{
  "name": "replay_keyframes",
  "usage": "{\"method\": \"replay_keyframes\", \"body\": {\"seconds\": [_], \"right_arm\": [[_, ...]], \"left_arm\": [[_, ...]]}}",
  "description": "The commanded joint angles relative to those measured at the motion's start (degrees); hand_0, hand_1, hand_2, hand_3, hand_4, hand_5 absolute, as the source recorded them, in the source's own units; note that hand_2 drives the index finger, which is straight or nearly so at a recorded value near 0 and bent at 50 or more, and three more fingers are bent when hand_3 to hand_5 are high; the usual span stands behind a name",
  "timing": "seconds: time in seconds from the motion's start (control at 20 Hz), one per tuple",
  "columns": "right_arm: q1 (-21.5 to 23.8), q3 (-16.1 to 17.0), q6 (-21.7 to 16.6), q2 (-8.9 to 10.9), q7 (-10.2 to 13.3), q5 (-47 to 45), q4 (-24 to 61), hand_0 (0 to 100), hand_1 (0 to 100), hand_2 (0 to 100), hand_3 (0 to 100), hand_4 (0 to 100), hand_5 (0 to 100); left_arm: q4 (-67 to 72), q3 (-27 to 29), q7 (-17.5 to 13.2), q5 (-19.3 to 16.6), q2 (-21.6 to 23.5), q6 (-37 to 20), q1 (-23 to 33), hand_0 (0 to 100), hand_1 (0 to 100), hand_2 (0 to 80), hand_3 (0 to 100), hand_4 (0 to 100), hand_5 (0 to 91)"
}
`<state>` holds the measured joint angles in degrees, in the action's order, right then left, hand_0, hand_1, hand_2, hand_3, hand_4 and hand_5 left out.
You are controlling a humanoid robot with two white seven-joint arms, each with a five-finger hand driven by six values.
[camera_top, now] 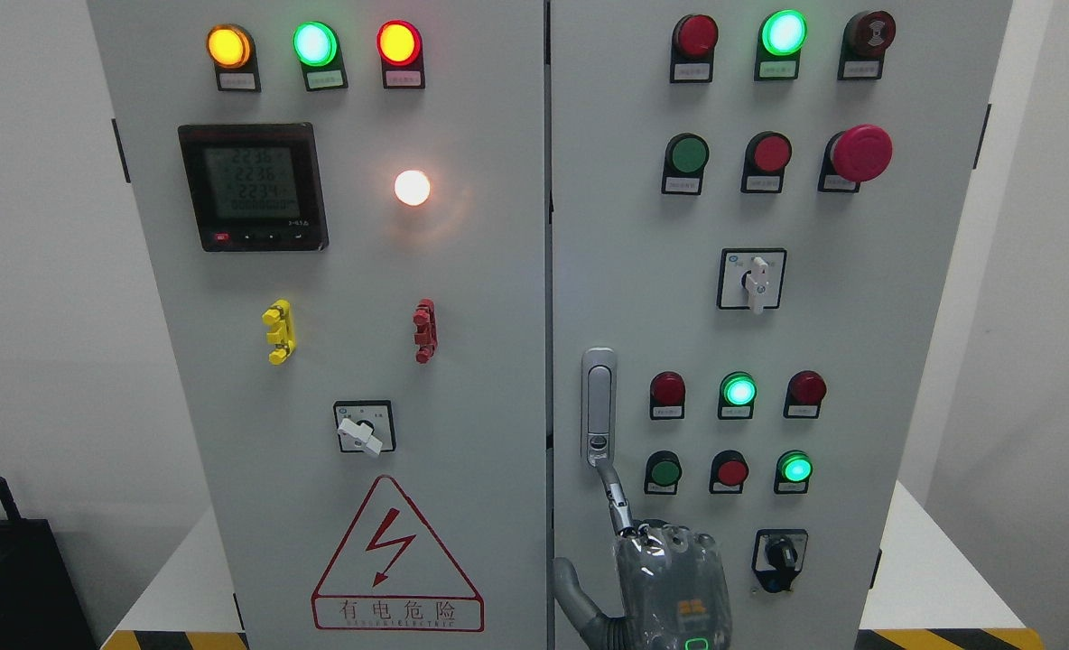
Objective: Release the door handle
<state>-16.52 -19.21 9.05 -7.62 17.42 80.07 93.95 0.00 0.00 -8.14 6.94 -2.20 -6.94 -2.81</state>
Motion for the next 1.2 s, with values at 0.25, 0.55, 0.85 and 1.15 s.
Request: {"method": "replay_keyframes", "body": {"seconds": [0.25,0.55,0.85,1.15], "right_arm": [[-1.1,0.2,-0.1,-0.11,-1.0,-0.1,-1.0,35,35,0,100,100,100],[-1.6,0.2,0.0,-0.11,-1.1,-0.1,-1.6,35,35,0,100,100,100],[-1.1,0.2,0.0,-0.20,-1.1,-0.1,-1.8,35,35,0,100,100,100],[-1.0,0.4,0.1,-0.20,-1.2,-0.1,-2.0,35,35,0,100,100,100]], "left_arm": [[1.0,0.6,0.0,0.0,0.0,0.0,0.0,12,39,0.0,0,0,0.0],[1.0,0.6,0.0,0.0,0.0,0.0,0.0,12,39,0.0,0,0,0.0],[1.0,0.6,0.0,0.0,0.0,0.0,0.0,12,39,0.0,0,0,0.0],[1.0,0.6,0.0,0.0,0.0,0.0,0.0,12,39,0.0,0,0,0.0]]}}
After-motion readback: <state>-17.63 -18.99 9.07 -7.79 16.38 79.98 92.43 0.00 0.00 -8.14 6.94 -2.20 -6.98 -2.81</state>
